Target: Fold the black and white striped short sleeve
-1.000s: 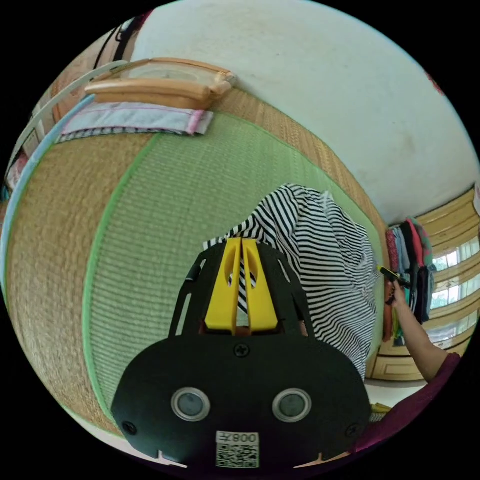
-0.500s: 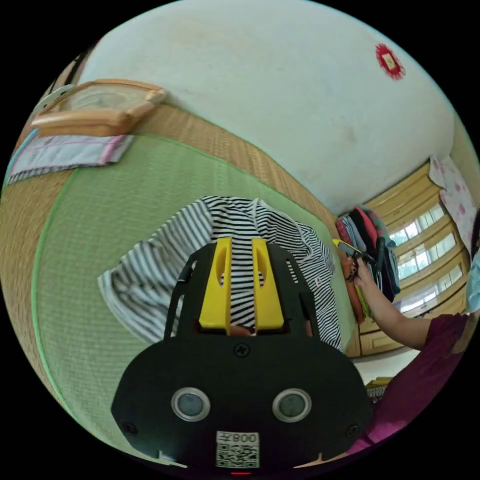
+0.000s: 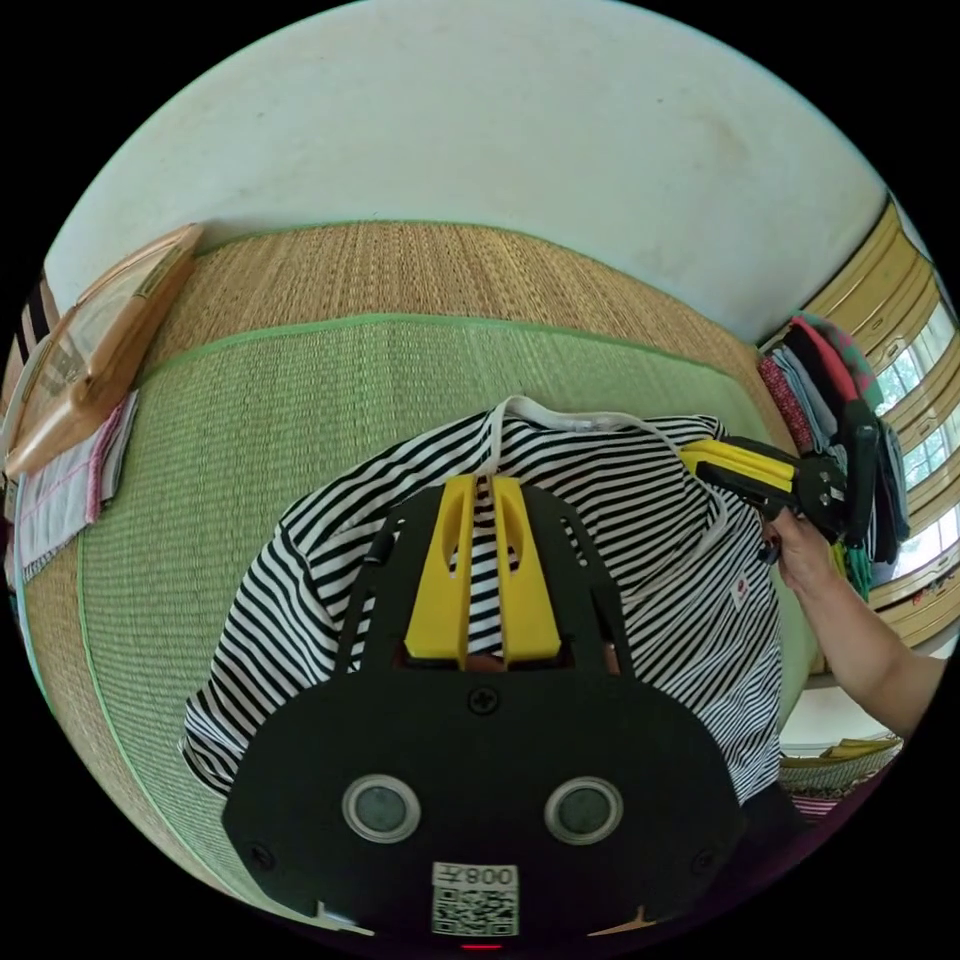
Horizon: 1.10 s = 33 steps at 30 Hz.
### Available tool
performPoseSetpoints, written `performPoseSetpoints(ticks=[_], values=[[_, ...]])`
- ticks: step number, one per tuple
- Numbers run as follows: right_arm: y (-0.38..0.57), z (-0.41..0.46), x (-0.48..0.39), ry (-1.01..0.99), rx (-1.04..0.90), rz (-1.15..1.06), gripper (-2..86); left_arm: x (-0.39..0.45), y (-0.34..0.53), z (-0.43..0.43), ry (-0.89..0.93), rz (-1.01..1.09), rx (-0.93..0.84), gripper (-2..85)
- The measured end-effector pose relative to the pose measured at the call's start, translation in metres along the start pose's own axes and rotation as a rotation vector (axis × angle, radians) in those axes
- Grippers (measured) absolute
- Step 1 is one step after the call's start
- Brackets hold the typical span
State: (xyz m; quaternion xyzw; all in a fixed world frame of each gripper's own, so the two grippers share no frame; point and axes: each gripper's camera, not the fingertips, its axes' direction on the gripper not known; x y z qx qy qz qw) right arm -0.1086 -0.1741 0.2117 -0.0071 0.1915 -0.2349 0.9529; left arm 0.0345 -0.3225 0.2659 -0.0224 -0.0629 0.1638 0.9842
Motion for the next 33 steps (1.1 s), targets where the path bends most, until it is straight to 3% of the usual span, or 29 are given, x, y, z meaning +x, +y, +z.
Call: performPoseSetpoints(ticks=[13, 20, 25, 30, 33], values=[[0.010, -0.047, 0.019, -0.174, 0.202, 0.222, -0.2, 0.010, -0.020, -0.054, 0.133, -0.045, 0.164, 2.7], [-0.011, -0.001, 0.027, -0.223, 0.046, 0.248, -0.3, -0.007, -0.030, -0.038, 0.170, -0.180, 0.093, 5.7], [0.034, -0.033, 0.046, -0.229, 0.202, 0.272, -0.4, -0.007, -0.001, -0.074, 0.190, -0.091, 0.161, 5.4], [0.091, -0.023, 0.054, -0.206, 0.136, 0.331, -0.4, 0.033, -0.006, -0.090, 0.169, 0.093, 0.150, 3.1], [0.120, -0.015, 0.054, -0.175, 0.106, 0.380, -0.4, 0.069, -0.023, -0.077, 0.090, 0.215, 0.052, 1.7]])
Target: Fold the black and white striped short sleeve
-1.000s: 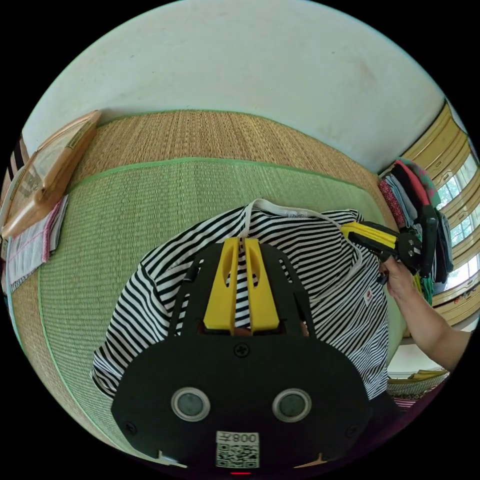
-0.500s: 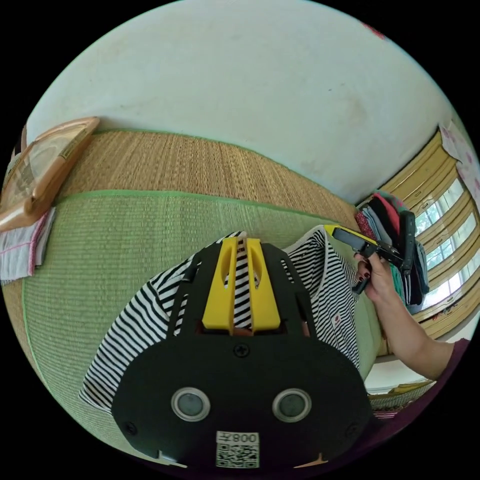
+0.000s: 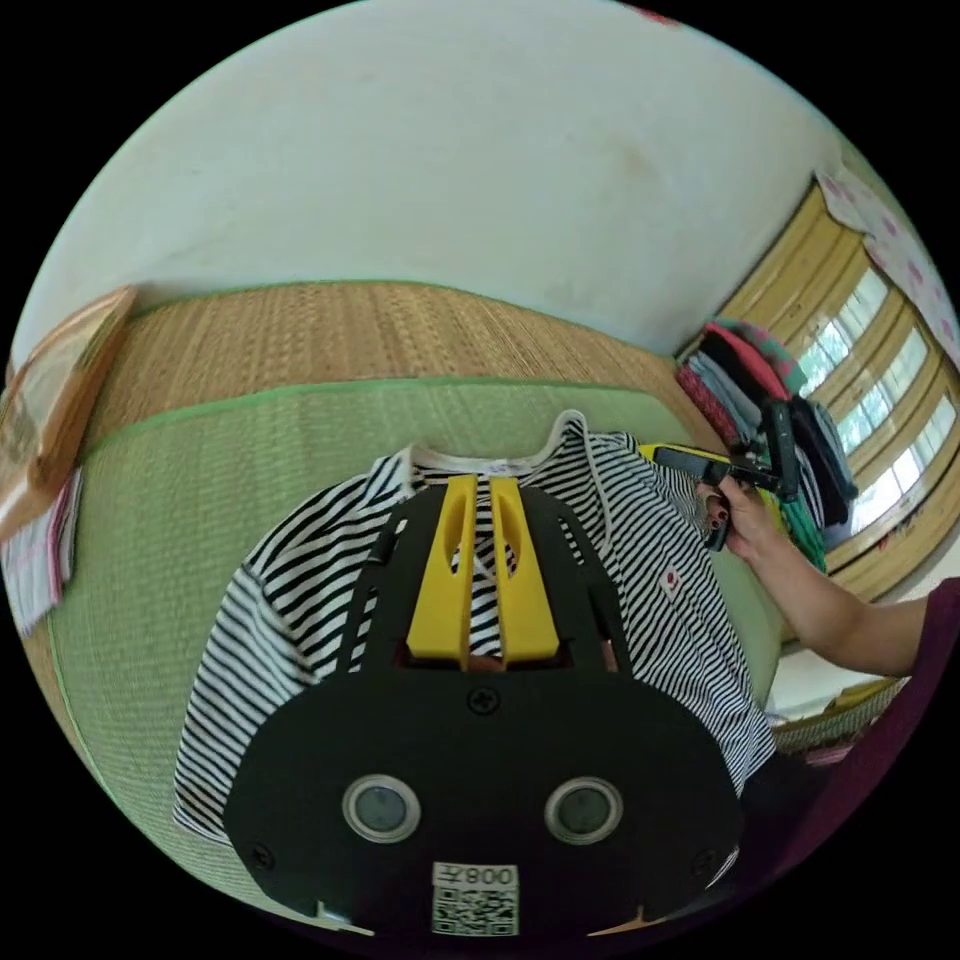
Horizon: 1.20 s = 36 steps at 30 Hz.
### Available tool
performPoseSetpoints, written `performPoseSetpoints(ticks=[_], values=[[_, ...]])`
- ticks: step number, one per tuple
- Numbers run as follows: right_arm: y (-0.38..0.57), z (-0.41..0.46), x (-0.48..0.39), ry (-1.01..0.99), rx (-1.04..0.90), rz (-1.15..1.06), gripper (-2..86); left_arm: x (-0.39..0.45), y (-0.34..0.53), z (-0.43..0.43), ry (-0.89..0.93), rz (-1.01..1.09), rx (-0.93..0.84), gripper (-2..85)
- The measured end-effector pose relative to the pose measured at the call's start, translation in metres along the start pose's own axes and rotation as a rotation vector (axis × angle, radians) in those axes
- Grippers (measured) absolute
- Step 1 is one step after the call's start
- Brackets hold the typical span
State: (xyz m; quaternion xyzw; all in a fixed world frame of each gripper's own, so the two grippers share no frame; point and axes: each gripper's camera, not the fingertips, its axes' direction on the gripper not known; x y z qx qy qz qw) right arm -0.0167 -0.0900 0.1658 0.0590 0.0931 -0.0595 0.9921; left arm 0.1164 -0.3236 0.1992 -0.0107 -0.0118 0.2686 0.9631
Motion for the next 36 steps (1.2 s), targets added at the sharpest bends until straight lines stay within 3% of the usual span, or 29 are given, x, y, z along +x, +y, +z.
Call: performPoseSetpoints(ticks=[7, 14, 20, 25, 29, 31, 36], values=[[0.041, -0.009, 0.017, 0.113, -0.011, 0.012, -0.5, -0.001, -0.021, 0.001, -0.180, -0.050, -0.067, 0.2], [0.044, -0.018, 0.049, 0.052, -0.044, 0.063, -0.5, -0.009, -0.010, -0.049, -0.113, -0.101, -0.010, 0.1], [0.037, -0.029, 0.041, 0.011, -0.005, 0.006, -0.5, -0.008, 0.050, -0.133, -0.048, -0.131, 0.042, 0.1], [0.031, -0.018, 0.049, -0.010, -0.069, 0.018, -0.5, -0.028, 0.128, -0.212, -0.199, -0.300, 0.031, 0.2], [0.048, -0.044, 0.055, -0.041, -0.018, 0.021, -0.4, -0.041, 0.165, -0.234, -0.184, -0.405, -0.036, 0.3], [0.059, -0.057, 0.061, -0.040, -0.013, 0.020, -0.4, -0.042, 0.176, -0.241, -0.342, -0.419, -0.139, 0.6], [0.099, -0.094, 0.081, -0.056, 0.007, 0.045, -0.4, -0.025, 0.194, -0.289, -0.159, -0.486, 0.010, 2.5]])
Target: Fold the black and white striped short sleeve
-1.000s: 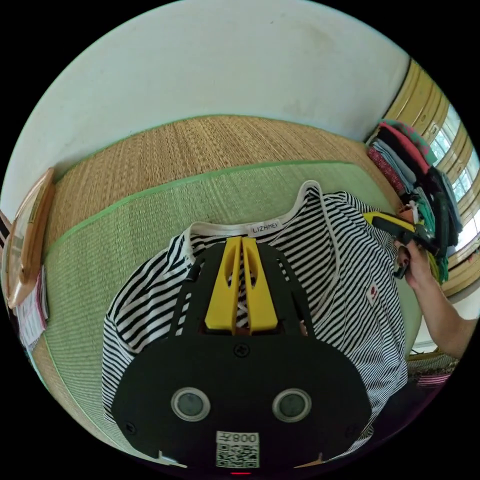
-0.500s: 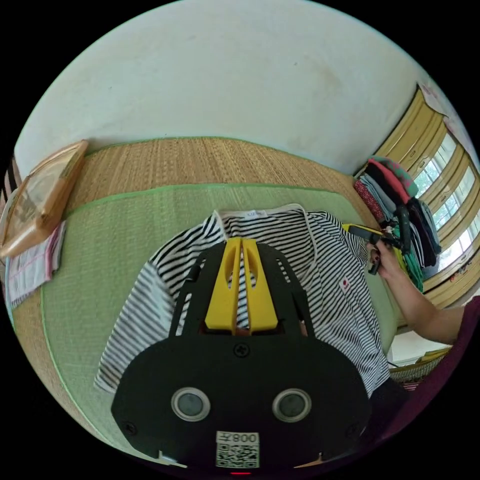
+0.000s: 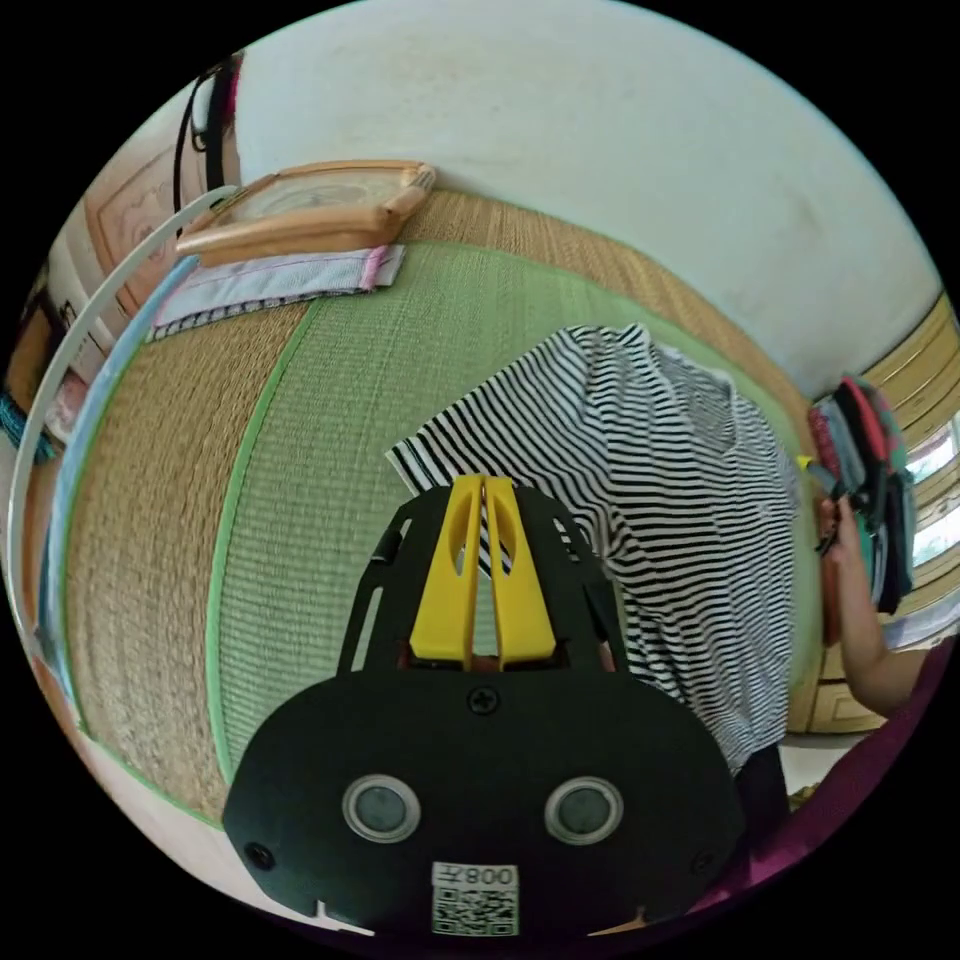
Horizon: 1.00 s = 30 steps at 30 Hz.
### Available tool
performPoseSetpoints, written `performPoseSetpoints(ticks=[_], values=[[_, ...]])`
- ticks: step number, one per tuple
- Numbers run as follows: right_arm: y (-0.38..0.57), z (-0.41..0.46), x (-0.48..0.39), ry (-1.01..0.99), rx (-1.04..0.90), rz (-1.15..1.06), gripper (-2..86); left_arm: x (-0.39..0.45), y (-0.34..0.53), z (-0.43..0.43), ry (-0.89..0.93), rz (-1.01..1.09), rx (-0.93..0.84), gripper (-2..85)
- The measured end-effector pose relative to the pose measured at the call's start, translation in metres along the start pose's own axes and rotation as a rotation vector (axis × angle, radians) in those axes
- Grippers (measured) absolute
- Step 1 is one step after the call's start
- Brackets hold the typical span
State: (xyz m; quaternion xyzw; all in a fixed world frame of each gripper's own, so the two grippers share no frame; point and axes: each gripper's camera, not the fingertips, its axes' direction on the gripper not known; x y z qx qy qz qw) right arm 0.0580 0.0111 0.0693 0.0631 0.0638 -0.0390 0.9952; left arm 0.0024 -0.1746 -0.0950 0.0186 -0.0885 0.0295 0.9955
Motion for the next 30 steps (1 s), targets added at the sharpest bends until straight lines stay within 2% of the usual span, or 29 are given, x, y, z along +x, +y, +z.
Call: performPoseSetpoints(ticks=[3, 5, 7, 10, 15, 20, 23, 27, 30], values=[[0.024, -0.008, 0.011, 0.009, -0.026, 0.031, -0.4, 0.016, 0.019, -0.014, 0.092, 0.021, -0.014, 6.0], [0.037, -0.007, 0.021, -0.001, -0.048, 0.068, -0.4, 0.033, 0.025, -0.012, 0.050, 0.085, -0.075, 7.1], [0.042, -0.006, 0.026, -0.012, -0.060, 0.091, -0.4, 0.060, 0.025, -0.008, -0.106, 0.210, -0.177, 6.5], [0.046, -0.011, 0.029, -0.010, -0.058, 0.102, -0.3, 0.086, 0.018, -0.031, -0.258, 0.302, -0.154, 2.5], [0.053, -0.025, 0.034, 0.041, -0.043, 0.081, 0.2, 0.118, 0.010, -0.076, -0.383, 0.407, -0.062, 1.2], [0.060, -0.029, 0.024, 0.112, -0.052, -0.013, 2.9, 0.144, 0.019, -0.070, -0.450, 0.470, -0.184, 1.9], [0.059, -0.025, 0.016, 0.131, -0.072, -0.087, 5.0, 0.148, 0.019, -0.088, -0.400, 0.389, -0.144, 3.0], [0.064, -0.011, 0.009, 0.217, -0.143, -0.180, 5.9, 0.148, 0.015, -0.111, -0.240, 0.257, -0.083, 4.9], [0.073, -0.017, 0.014, 0.263, -0.132, -0.193, 6.6, 0.163, 0.011, -0.122, -0.161, 0.251, -0.045, 5.6]])
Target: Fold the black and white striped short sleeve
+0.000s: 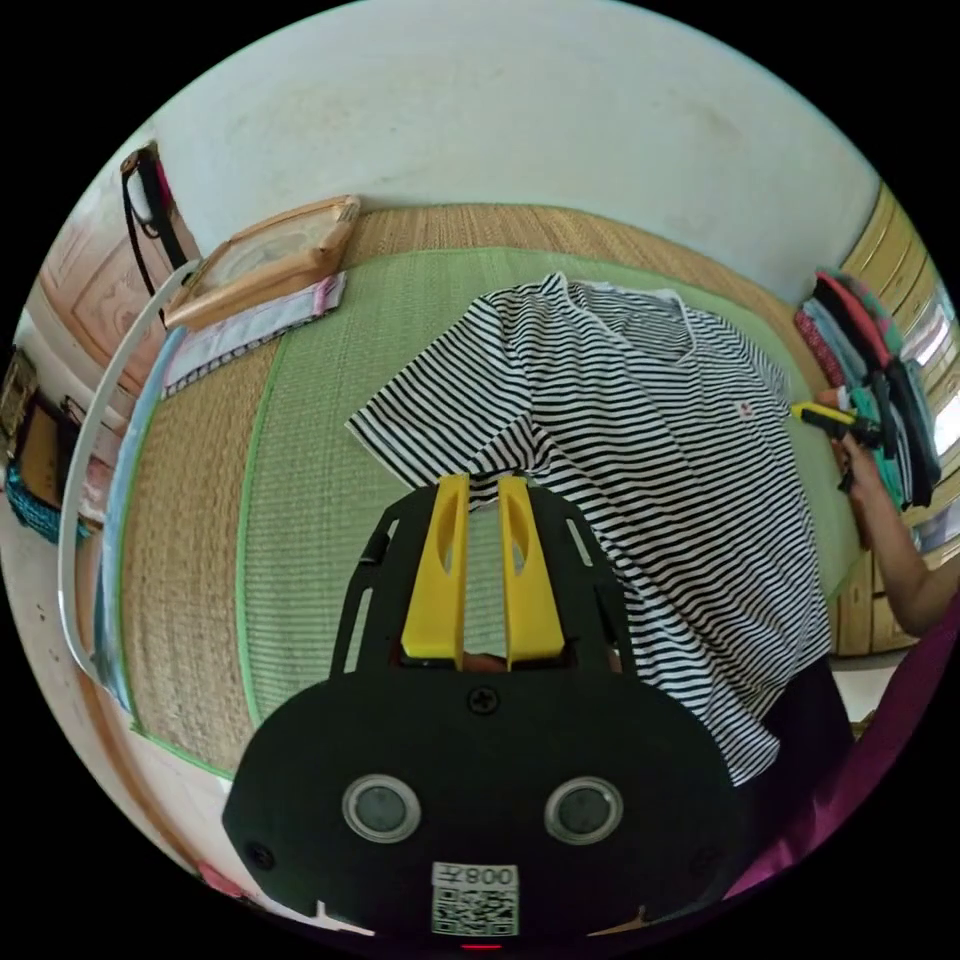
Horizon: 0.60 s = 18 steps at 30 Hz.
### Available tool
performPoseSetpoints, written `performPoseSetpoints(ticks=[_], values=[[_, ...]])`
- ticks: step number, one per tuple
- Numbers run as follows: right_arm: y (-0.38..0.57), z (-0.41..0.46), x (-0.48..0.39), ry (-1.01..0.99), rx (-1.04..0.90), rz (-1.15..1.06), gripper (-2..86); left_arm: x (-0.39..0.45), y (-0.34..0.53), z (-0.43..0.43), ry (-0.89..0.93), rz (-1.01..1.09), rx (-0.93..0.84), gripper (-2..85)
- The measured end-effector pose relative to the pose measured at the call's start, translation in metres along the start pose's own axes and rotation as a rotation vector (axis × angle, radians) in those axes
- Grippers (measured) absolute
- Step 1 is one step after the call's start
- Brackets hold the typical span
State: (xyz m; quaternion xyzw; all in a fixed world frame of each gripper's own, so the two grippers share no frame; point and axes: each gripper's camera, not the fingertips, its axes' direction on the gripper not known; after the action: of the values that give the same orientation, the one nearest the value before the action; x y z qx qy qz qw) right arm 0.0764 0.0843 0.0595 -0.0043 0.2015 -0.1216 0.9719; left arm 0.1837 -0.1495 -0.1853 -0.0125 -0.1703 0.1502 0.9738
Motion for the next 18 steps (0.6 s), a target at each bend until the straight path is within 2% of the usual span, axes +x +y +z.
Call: performPoseSetpoints(ticks=[3, 8, 13, 18], values=[[0.015, -0.007, 0.027, -0.004, 0.054, 0.104, 6.6, 0.025, -0.014, -0.003, 0.101, 0.046, 0.020, 5.9], [0.027, 0.018, 0.092, -0.282, 0.078, 0.369, 6.0, 0.089, -0.049, 0.010, 0.292, 0.170, 0.041, 6.2], [0.030, 0.041, 0.126, -0.426, 0.097, 0.486, 4.7, 0.197, -0.102, 0.030, 0.574, 0.405, 0.041, 6.6], [0.037, 0.042, 0.149, -0.440, 0.123, 0.509, 3.9, 0.320, -0.147, 0.046, 0.663, 0.656, 0.059, 6.8]])
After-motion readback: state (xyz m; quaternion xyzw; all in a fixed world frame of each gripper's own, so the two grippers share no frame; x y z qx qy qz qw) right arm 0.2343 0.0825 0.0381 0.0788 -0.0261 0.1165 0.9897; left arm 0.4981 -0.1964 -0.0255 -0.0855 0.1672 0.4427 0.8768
